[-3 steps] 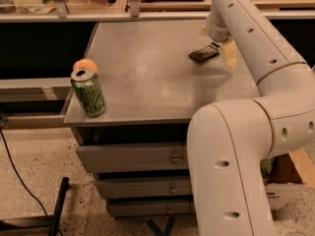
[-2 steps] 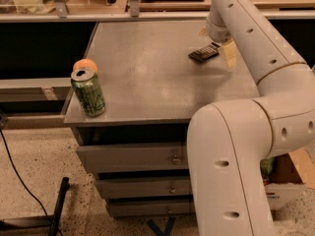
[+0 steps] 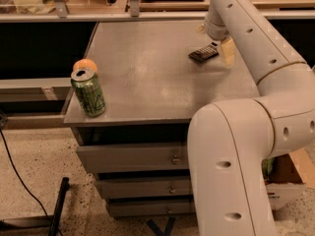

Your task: Move rxbar chocolate near green can

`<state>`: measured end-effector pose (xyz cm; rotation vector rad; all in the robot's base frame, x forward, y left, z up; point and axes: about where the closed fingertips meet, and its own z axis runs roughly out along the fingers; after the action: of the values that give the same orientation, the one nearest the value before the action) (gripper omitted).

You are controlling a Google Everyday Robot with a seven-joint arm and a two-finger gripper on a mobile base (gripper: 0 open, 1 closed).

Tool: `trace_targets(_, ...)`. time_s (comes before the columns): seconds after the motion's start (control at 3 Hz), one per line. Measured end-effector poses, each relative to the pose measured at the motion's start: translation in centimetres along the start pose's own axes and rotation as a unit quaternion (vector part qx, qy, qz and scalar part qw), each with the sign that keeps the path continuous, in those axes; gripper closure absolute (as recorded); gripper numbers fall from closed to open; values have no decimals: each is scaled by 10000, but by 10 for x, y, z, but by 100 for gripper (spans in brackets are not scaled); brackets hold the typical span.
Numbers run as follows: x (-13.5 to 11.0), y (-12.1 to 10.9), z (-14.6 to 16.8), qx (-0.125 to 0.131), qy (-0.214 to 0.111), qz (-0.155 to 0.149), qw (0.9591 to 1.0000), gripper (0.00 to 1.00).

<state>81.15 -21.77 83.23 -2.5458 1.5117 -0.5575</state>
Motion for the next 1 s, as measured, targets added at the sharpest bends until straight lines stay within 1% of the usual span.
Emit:
trace_targets(0.33, 3, -9, 3, 57, 213, -201, 9996, 0)
trace_targets(0.67, 10, -14, 5, 101, 498, -377, 9980, 0)
trace_targets(1.0, 13, -14, 6, 80, 710, -598, 9956, 0)
